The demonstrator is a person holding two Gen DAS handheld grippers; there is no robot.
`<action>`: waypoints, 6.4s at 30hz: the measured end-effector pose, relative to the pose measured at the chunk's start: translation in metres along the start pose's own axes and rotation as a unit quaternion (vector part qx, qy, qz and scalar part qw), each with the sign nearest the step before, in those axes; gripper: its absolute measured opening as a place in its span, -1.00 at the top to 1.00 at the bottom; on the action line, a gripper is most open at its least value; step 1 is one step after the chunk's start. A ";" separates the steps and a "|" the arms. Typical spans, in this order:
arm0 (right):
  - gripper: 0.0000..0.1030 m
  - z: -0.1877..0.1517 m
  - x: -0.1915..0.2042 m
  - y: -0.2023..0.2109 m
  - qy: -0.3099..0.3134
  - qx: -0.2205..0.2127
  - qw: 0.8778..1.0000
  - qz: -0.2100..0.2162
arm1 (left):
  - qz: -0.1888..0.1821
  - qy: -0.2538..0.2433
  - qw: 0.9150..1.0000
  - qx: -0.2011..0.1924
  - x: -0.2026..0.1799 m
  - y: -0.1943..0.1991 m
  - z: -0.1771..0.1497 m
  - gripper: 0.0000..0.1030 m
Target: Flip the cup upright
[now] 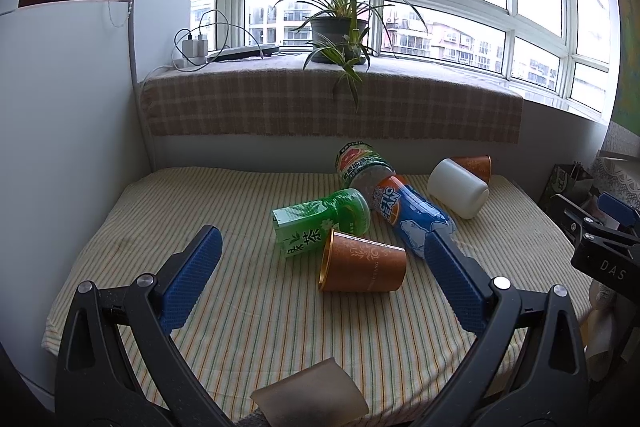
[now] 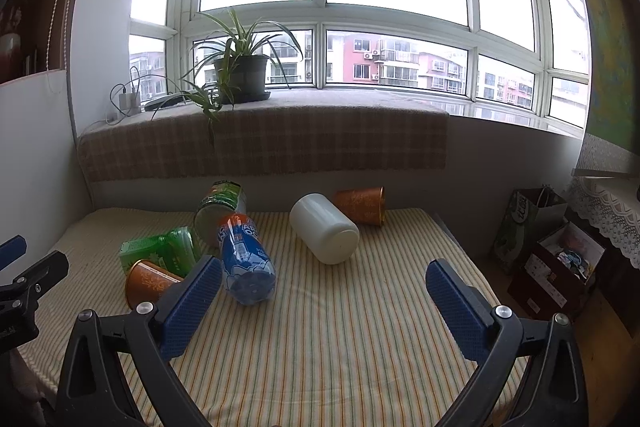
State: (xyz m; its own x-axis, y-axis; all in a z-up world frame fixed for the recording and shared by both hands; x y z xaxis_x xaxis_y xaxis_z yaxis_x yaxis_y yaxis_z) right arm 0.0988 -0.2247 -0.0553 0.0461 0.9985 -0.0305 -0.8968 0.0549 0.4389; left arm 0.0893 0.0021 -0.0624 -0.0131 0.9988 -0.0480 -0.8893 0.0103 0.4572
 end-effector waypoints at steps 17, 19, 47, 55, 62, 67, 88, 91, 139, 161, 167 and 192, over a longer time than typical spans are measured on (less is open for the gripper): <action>-1.00 0.019 -0.002 -0.108 0.051 0.108 0.988 0.093 | 0.000 0.017 0.999 0.045 0.020 -0.013 -0.014 -0.99; -1.00 0.019 -0.002 -0.128 0.061 0.135 0.984 0.100 | 0.000 0.021 0.998 0.052 0.024 -0.014 -0.016 -0.99; -0.83 -0.021 0.020 -0.279 0.166 0.320 0.927 0.103 | 0.038 0.042 0.996 0.065 0.060 -0.011 -0.022 -0.99; -0.52 -0.024 0.017 -0.288 0.172 0.329 0.923 0.100 | 0.040 0.041 0.996 0.062 0.061 -0.011 -0.022 -0.99; -0.51 -0.030 0.018 -0.270 0.161 0.320 0.928 0.106 | 0.039 0.040 0.997 0.062 0.061 -0.011 -0.022 -0.99; -0.50 -0.032 0.015 -0.249 0.148 0.300 0.937 0.102 | 0.038 0.038 0.997 0.060 0.059 -0.008 -0.022 -0.99; -0.51 -0.065 0.009 -0.094 -0.099 0.303 0.927 0.197 | -0.002 0.033 0.997 0.071 0.024 -0.007 -0.032 -0.99; -0.51 -0.088 0.018 -0.085 -0.131 0.323 0.913 0.212 | -0.005 0.036 0.997 0.073 0.024 -0.006 -0.033 -0.99; -0.70 -0.105 -0.078 -0.003 -0.202 0.223 0.942 0.152 | -0.226 0.244 0.883 0.331 -0.121 -0.119 -0.072 -0.77; -0.70 -0.121 -0.103 -0.014 -0.220 0.233 0.939 0.125 | -0.223 0.202 0.889 0.346 -0.144 -0.133 -0.085 -0.50; -0.70 -0.121 -0.098 -0.016 -0.217 0.237 0.939 0.125 | -0.216 0.133 0.922 0.294 -0.148 -0.115 -0.071 -0.50; -0.70 -0.124 -0.103 -0.012 -0.213 0.235 0.942 0.111 | -0.174 0.000 0.966 0.190 -0.165 -0.101 -0.046 -0.49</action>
State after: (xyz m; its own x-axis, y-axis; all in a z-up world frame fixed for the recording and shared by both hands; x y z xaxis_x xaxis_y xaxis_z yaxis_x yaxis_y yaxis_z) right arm 0.0500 -0.3290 -0.1687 0.1434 0.8924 0.4279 -0.6164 -0.2578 0.7440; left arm 0.1608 -0.1664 -0.1413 0.2559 0.9316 -0.2582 -0.6072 0.3628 0.7069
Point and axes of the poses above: each gripper's, at about its wrist camera, not at the fingertips, and y roughly against the way its jaws point, x to its left, z to its top, the point moved 9 cm from there along -y, roughly the way its jaws point, and after that the axes turned 1 degree about -z, right-handed, at the moved point
